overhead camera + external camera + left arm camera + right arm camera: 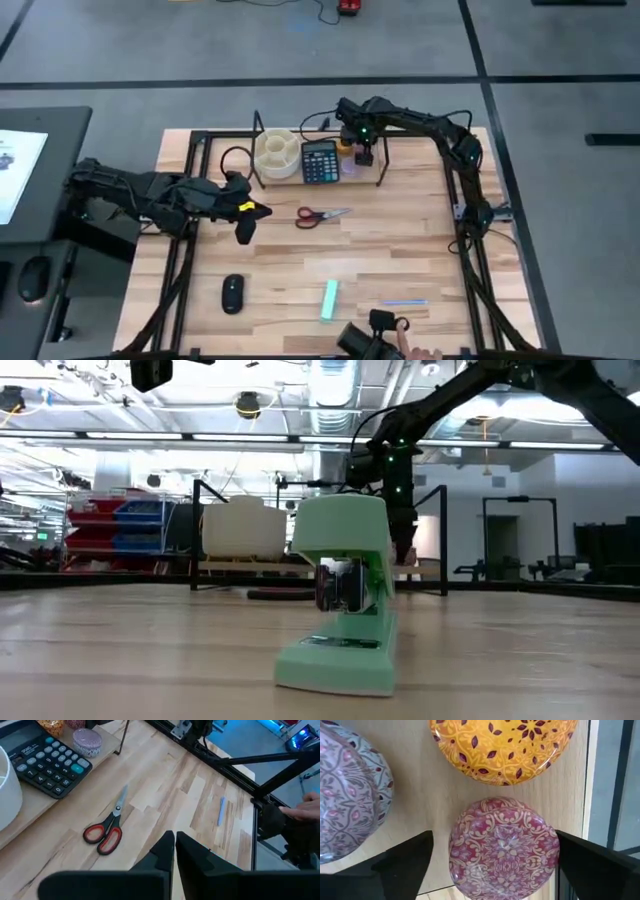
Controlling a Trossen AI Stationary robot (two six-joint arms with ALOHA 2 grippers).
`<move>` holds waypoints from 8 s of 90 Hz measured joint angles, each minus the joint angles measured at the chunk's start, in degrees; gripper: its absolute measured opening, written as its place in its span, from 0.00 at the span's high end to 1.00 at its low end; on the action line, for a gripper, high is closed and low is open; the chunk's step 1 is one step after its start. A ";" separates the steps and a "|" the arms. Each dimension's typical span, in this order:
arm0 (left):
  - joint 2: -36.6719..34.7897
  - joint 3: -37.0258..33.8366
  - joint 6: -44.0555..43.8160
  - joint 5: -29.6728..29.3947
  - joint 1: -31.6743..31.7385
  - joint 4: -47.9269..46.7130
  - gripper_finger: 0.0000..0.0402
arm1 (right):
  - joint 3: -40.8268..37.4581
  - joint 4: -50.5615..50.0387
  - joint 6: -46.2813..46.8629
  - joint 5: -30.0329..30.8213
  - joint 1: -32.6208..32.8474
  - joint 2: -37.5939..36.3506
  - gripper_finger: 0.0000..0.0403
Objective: Stock shelves
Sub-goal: Put the pink scented candle on the shelf, then put the light green stapler to the bottom left of the shelf
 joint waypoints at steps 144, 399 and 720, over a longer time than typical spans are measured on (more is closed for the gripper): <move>7.20 0.02 -20.18 3.61 -6.75 -3.07 1.00 | 20.35 -11.86 60.10 17.34 50.93 -21.98 0.11; 74.37 44.06 -67.92 21.73 -10.70 -6.57 0.55 | -10.16 -14.06 44.76 13.48 59.98 -43.08 0.11; 25.78 1.70 -43.30 20.24 23.35 -20.33 0.64 | -10.14 -17.25 53.29 17.93 56.33 -58.52 0.11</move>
